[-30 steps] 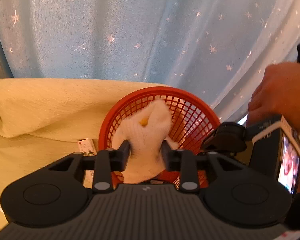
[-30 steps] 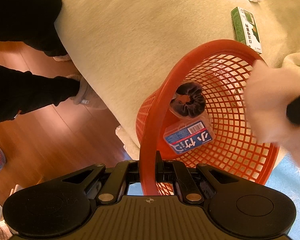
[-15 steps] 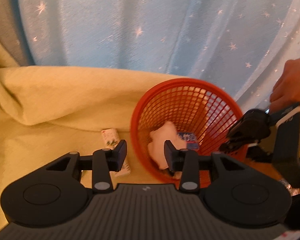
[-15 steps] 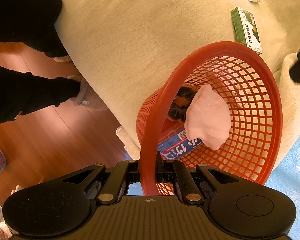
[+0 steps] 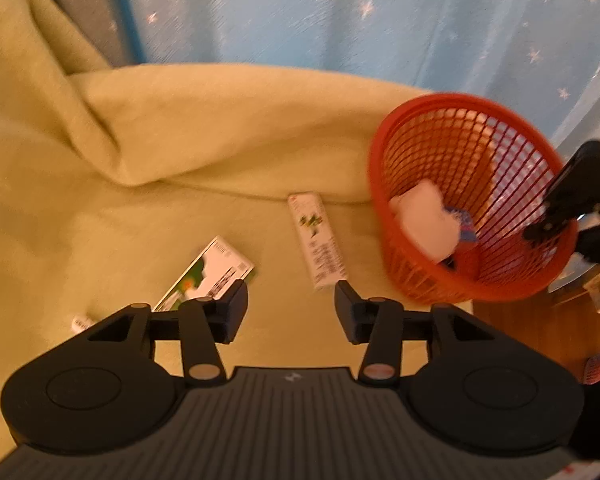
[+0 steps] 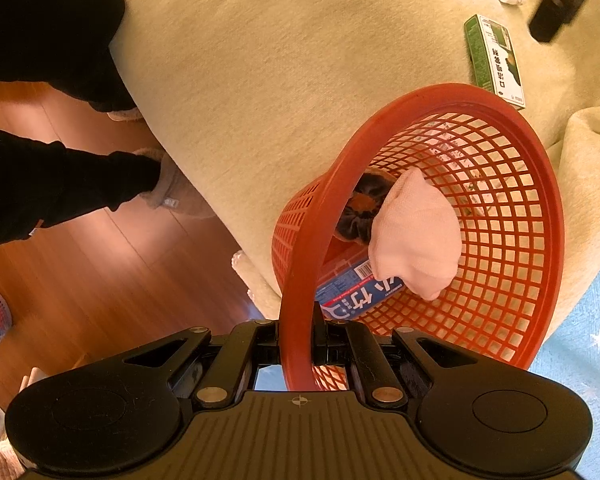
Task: Organize objects
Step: 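Move the left tool to the green-and-white spray box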
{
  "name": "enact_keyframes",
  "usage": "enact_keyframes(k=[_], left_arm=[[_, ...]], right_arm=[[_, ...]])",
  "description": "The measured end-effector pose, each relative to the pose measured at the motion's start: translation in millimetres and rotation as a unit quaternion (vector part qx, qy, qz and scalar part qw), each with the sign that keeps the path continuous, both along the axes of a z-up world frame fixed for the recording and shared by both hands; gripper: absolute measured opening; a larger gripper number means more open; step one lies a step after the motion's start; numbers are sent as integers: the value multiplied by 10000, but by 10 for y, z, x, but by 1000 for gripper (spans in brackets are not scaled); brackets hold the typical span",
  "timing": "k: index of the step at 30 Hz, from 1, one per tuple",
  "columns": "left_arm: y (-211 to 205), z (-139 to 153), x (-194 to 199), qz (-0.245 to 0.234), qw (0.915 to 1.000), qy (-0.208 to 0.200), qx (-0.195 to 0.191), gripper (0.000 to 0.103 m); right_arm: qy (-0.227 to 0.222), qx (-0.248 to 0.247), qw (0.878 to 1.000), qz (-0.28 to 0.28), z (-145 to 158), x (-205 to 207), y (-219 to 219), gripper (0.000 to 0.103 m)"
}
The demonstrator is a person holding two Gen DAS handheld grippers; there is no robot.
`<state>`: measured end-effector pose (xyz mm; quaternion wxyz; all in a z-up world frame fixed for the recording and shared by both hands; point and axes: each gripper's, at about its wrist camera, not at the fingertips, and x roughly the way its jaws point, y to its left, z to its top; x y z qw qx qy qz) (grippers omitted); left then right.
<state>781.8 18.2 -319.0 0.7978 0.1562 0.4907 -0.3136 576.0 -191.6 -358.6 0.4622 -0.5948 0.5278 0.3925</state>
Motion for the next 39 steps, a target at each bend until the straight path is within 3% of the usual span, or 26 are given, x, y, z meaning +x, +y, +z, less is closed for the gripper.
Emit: enact_keyframes(k=[12,25,39], left_arm=[[341,-310,128,302,9984,-67,465,59],[341,-639,323,-21,9959,-229,873,71],[276,-992,478,-429,9923,-218,1139,77]], right_arm=[[8,-15,10000,33,-1,-2,-1,2],[9,-37,10000,38,-6,-11,-31,2],[21,-34,10000,67,-4,-27,-61,2]])
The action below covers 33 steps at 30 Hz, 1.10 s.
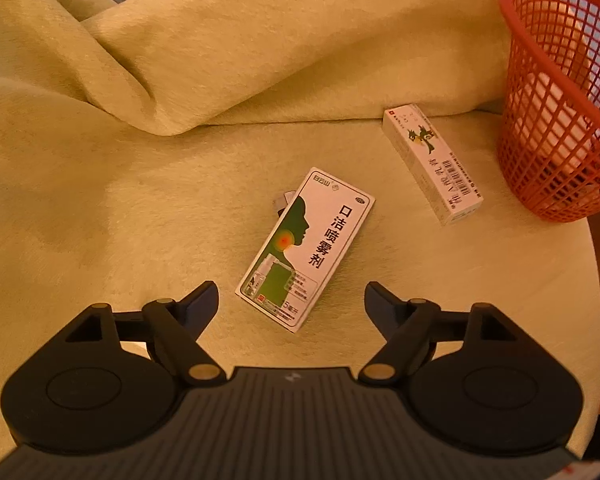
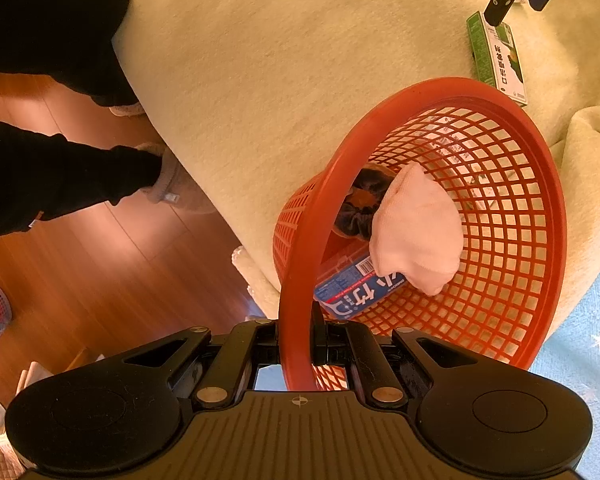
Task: Organize objects
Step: 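Move the left tool to the green-and-white spray box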
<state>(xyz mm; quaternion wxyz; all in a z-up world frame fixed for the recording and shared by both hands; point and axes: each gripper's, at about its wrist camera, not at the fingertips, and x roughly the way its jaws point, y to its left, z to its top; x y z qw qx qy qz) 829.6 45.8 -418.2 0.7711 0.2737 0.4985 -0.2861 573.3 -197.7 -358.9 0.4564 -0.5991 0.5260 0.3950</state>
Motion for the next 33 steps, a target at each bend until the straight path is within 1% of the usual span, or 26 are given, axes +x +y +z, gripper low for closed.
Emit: enact_keyframes(k=[12,22,33], left_arm=[[10,-159,127,-176,9997,30,147,78],[-19,-288,105,-380,9989,77,250,80],[-53,-323,153,-484,9985,45,242,81]], right_arm=[[24,31,10000,-50,21,29,-5,2],[3,92,10000,-11,32,52,-7,2],[19,105,9999,-25,27,51,-13,2]])
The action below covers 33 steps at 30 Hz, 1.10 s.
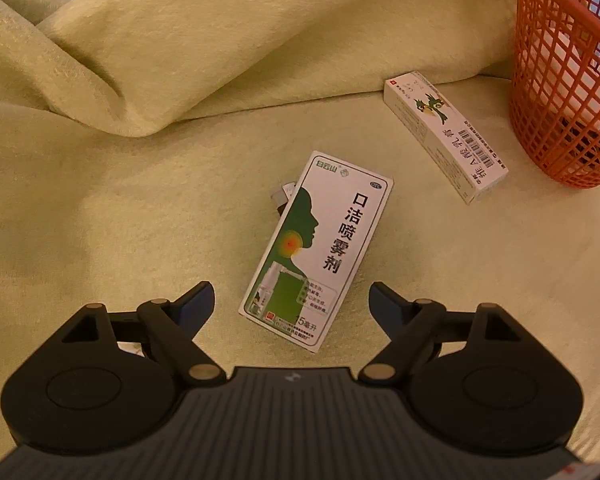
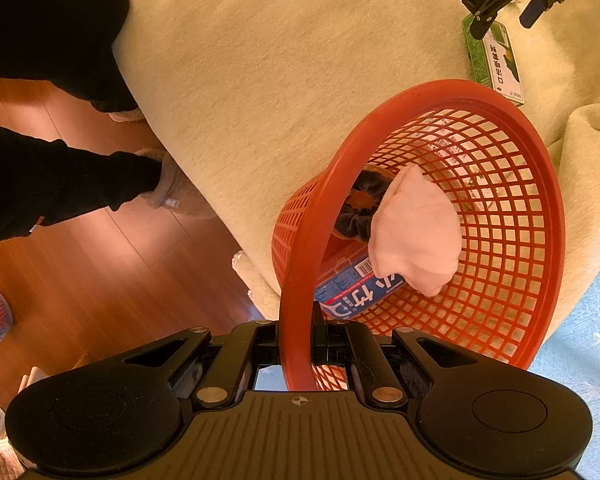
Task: Organize objects
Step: 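Move the left tool to the green-and-white spray box, then close the left tool on the spray box and lift it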
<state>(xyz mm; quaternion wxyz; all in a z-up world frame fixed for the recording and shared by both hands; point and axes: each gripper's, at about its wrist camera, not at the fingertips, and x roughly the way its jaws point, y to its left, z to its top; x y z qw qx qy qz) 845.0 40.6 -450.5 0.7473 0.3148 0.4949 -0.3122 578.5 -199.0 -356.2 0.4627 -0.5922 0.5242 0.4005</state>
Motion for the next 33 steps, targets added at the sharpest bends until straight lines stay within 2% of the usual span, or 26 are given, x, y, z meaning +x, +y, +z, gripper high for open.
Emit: enact_keyframes(k=[7,17,23,25,27,30,33], left_arm=[[-10,-62,34,-89,9999,-19,48,81],[-60,-175,19,-319,9994,156,-29,80],[-62,-201,44,-349,9992,203,-56,74],[-54,-207,44,-321,9991,271,-85,66],[-48,-199,34,-316,9989,332,-115,65],[-49,-186,-5,-336,9982,480,-139,56],[-58,-163,-65,-369,9980,484,-158,55]], right_arm=[[15,0,10000,-1,-9,-1,1,2],[25,17,10000,-39,-17,-10,-2,2],[32,20,10000,-41,-19,-7,0,2],[33,19,10000,-39,-20,-6,-3,2],[34,25,10000,-47,-19,-6,-4,2],[36,45,10000,-67,-13,1,-3,2],[29,61,9999,-91,-11,-1,-7,2]])
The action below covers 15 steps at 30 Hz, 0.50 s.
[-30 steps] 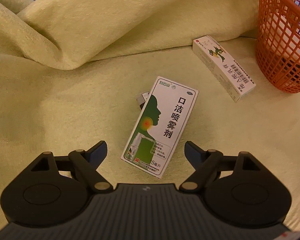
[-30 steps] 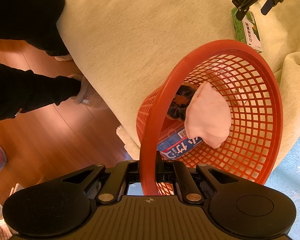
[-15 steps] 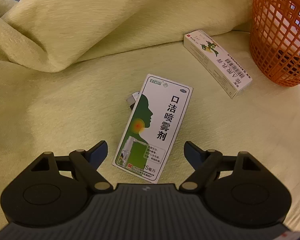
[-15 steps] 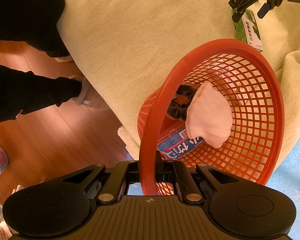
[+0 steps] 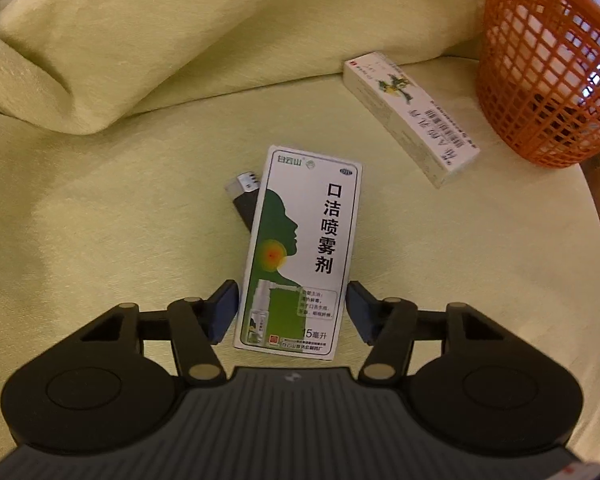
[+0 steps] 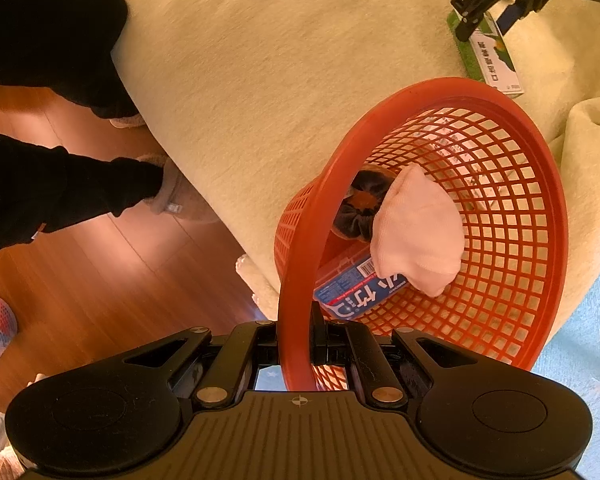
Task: Organize objects
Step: 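Close the left tool on the spray box and lift it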
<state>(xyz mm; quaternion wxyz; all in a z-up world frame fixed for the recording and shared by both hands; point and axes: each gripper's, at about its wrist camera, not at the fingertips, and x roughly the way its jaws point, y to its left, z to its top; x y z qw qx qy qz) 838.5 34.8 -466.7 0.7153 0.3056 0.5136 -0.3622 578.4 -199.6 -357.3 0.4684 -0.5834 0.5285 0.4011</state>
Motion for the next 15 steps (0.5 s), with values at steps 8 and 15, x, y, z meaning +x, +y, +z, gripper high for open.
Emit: enact_keyframes(k=[8,15], left_arm=[[-41,-30,-28,59,9999,-78,21,55],[-78,-50,-105,61,9998,-191,78,54]], right_arm=[[-2,22,10000,-12,-4,13,3,2],[-20,34,10000,-41,-19,12,-13,2]])
